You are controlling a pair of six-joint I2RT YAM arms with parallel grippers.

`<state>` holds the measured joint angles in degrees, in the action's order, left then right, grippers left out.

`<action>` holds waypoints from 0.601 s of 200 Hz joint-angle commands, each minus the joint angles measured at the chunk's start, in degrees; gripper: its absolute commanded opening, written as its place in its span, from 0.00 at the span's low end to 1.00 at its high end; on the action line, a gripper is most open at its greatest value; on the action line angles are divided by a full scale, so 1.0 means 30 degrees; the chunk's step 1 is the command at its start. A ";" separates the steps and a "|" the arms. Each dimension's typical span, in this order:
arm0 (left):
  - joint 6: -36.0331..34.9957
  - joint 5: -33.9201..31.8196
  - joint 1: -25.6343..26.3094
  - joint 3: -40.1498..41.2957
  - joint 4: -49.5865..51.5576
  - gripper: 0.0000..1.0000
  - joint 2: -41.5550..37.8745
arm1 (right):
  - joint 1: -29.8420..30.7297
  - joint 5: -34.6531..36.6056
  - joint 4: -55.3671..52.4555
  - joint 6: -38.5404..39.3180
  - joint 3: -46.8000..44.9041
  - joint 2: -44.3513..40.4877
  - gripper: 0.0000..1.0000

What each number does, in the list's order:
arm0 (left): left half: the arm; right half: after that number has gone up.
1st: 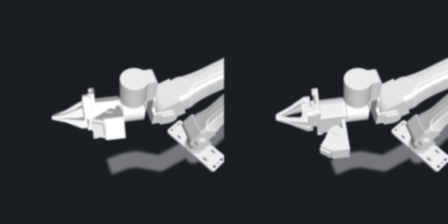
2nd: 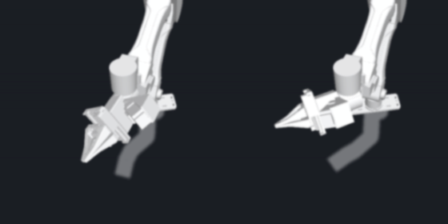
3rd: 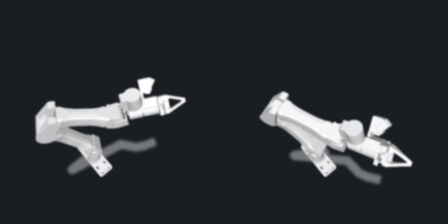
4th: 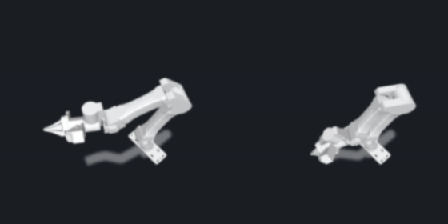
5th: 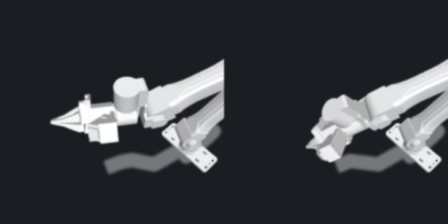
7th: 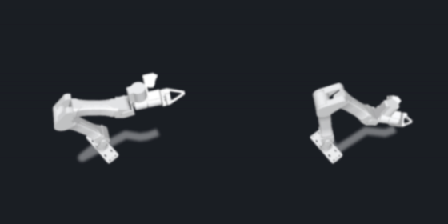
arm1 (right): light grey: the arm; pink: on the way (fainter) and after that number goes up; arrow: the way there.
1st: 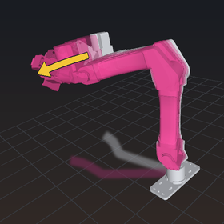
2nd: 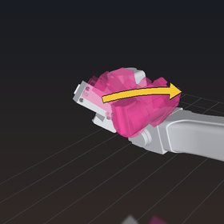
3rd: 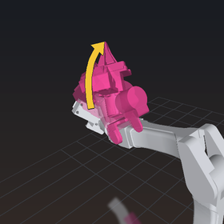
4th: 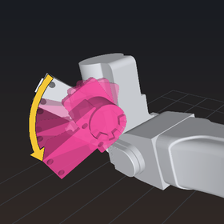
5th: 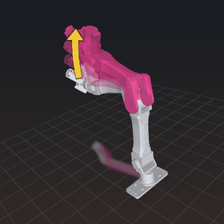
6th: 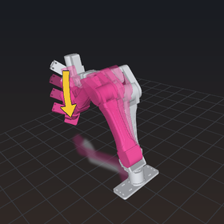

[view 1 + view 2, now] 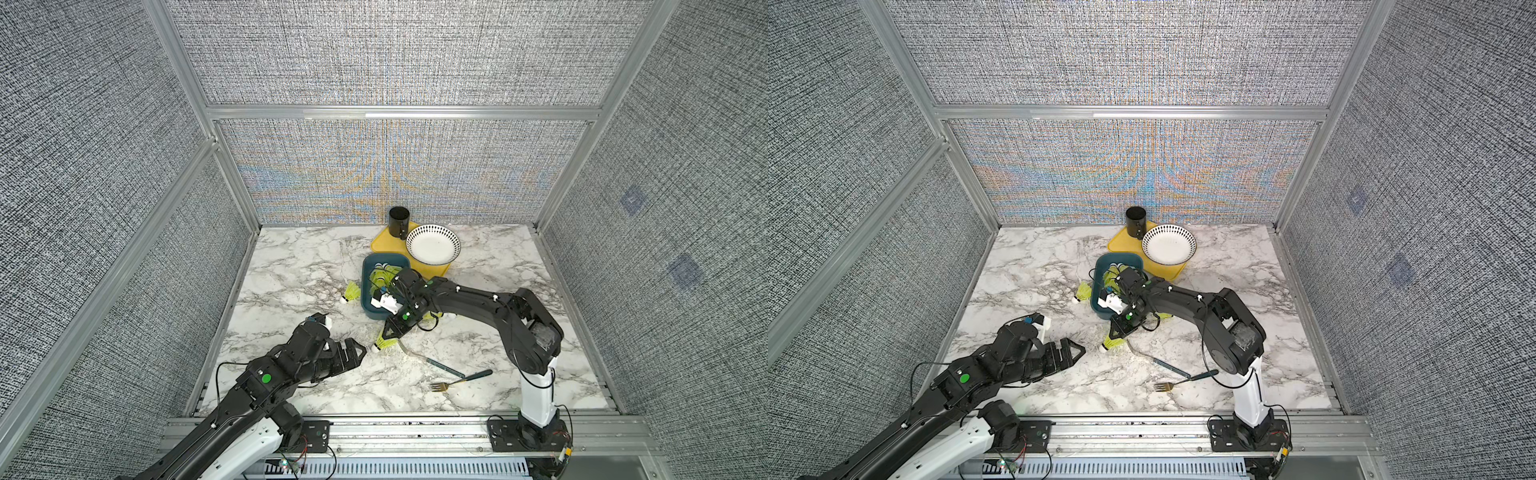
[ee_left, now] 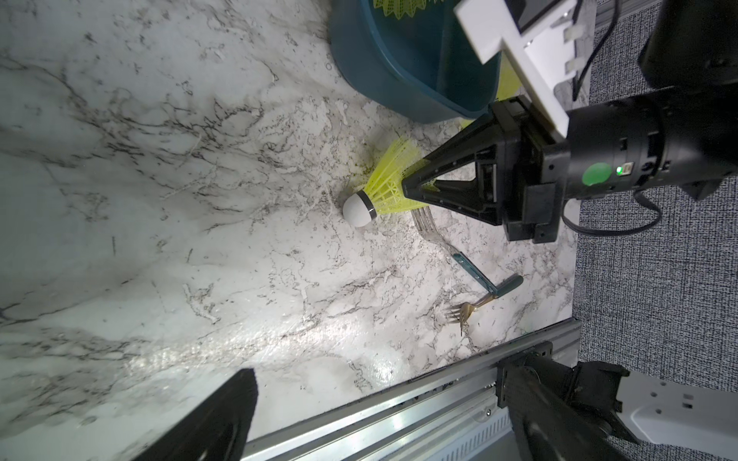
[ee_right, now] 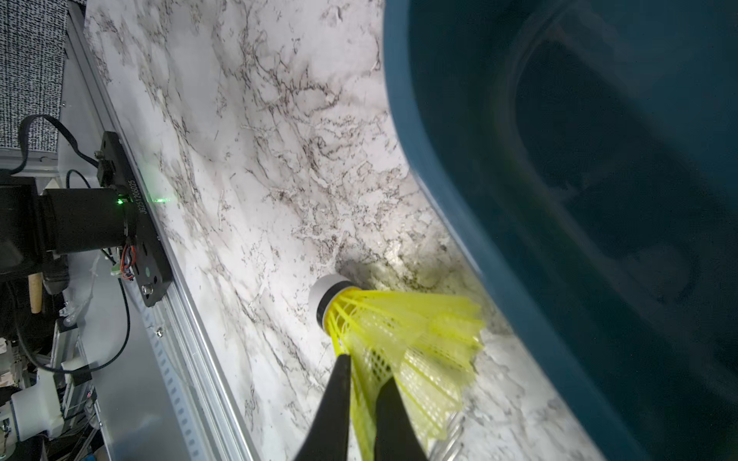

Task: Put the shuttlecocks into the storage box
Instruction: Pick up the shuttlecock at the center of the board.

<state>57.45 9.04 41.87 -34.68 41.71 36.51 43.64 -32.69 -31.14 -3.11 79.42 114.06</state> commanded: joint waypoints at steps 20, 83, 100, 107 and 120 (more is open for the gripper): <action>-0.0155 0.0093 -0.0014 0.0033 -0.0627 1.00 0.0157 | 0.0003 -0.0296 -0.0461 0.0027 0.0025 -0.0154 0.06; -0.0182 0.0093 -0.0010 0.0045 -0.0735 1.00 0.0152 | -0.0102 -0.1026 -0.0361 -0.0328 -0.0393 -0.0602 0.00; -0.0162 0.0065 -0.0011 0.0025 -0.0767 1.00 0.0137 | -0.0131 -0.1437 -0.0203 -0.0549 -0.0555 -0.0937 0.00; -0.0168 0.0064 -0.0010 0.0016 -0.0824 1.00 0.0135 | -0.0139 -0.1601 -0.0126 -0.0678 -0.0656 -0.1108 0.00; -0.0182 0.0092 -0.0010 -0.0039 -0.0976 1.00 0.0167 | -0.0154 -0.1832 0.0016 -0.0962 -0.0827 -0.1466 0.00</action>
<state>57.45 9.13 41.87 -34.59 40.38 36.99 43.16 -35.73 -31.42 -4.47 77.54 111.37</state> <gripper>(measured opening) 0.998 0.049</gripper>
